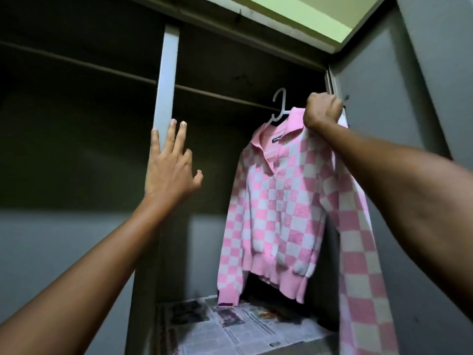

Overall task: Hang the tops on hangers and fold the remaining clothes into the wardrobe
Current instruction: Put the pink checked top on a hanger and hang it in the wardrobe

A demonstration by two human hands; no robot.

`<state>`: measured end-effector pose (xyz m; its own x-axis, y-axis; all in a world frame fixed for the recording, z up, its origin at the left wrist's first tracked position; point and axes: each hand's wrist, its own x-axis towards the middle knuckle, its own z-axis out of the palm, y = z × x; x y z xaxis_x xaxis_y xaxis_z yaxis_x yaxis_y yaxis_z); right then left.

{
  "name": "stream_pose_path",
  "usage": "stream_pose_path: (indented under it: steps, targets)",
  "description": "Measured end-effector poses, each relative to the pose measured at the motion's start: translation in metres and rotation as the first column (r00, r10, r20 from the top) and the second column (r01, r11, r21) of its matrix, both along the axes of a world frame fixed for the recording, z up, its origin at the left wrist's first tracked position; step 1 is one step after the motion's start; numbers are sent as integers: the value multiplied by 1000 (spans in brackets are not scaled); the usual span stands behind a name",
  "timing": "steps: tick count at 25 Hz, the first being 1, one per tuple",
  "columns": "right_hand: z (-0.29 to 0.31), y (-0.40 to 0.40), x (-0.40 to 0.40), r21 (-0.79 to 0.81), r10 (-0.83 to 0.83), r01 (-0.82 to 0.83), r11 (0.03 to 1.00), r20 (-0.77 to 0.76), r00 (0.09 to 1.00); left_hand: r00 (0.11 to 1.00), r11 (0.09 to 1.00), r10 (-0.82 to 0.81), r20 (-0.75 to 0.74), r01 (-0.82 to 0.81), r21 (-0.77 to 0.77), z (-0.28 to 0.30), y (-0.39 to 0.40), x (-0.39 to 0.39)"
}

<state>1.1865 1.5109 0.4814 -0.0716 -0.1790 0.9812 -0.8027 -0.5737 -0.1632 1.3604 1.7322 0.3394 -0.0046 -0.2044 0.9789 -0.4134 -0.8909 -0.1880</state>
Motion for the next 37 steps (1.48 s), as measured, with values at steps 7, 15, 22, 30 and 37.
stream_pose_path:
  steps: [7,15,22,30,37]
  targets:
    - [25,-24,48,-64,38,-40,997,-38,999,994,995,99,-39,-100,-5,0,-4,-3]
    - [34,-67,73,-1,30,-30,1000,-21,999,966,967,256,-49,-255,23,0,-6,-4]
    - [28,-78,65,102,40,-39,994,-9,999,953,954,298,-59,-296,44,0,-7,-3]
    - [26,-75,57,18,-46,48,999,-96,994,946,945,320,-50,-315,85,0,-6,-5]
    - [23,-88,49,82,-4,12,997,-101,995,960,960,280,-8,-280,28,-1,-7,-2]
